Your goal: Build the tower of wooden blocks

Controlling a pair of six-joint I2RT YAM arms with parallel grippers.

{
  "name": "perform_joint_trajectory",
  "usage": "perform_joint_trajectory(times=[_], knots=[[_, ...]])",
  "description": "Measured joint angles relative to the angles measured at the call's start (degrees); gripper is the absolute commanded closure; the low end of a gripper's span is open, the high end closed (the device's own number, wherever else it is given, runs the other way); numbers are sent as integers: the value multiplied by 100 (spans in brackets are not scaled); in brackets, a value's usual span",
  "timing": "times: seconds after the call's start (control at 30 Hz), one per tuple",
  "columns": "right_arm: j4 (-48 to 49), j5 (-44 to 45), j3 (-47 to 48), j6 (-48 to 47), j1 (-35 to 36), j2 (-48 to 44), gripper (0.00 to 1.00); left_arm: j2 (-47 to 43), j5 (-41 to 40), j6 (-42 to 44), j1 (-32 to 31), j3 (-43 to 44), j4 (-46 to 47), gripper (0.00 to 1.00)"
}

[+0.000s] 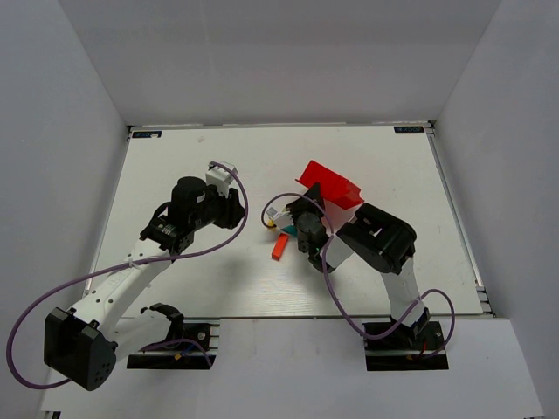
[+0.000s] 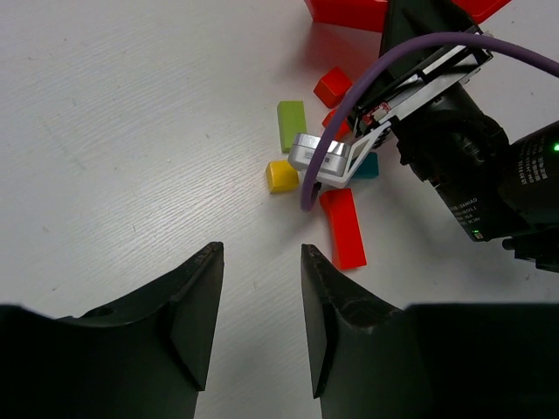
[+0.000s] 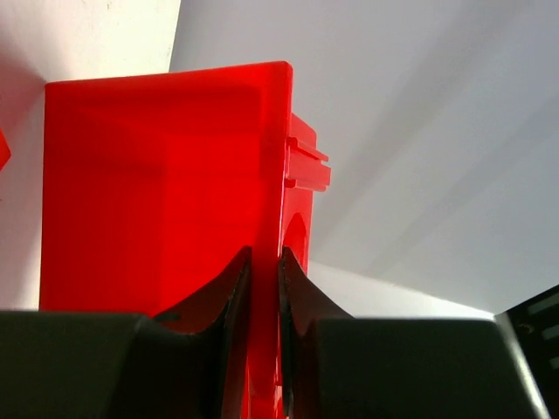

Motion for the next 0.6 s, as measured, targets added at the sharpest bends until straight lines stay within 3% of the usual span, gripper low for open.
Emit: perform_joint_trajectory(times=[0.2,0.33,0.4,0.6], knots=[[-243,4,11,-109,4,-223,100,0,-28,0,0,0,0,49],[-575,92,15,761,-164,-1060,100,0,-42,0,0,0,0,49],[-1084,127,129,1707,-343,-1770,100,0,-44,0,0,0,0,49],[-4306,-551,1631,5200,-1377,-3239,100,17,-37,0,-2,0,0,49]])
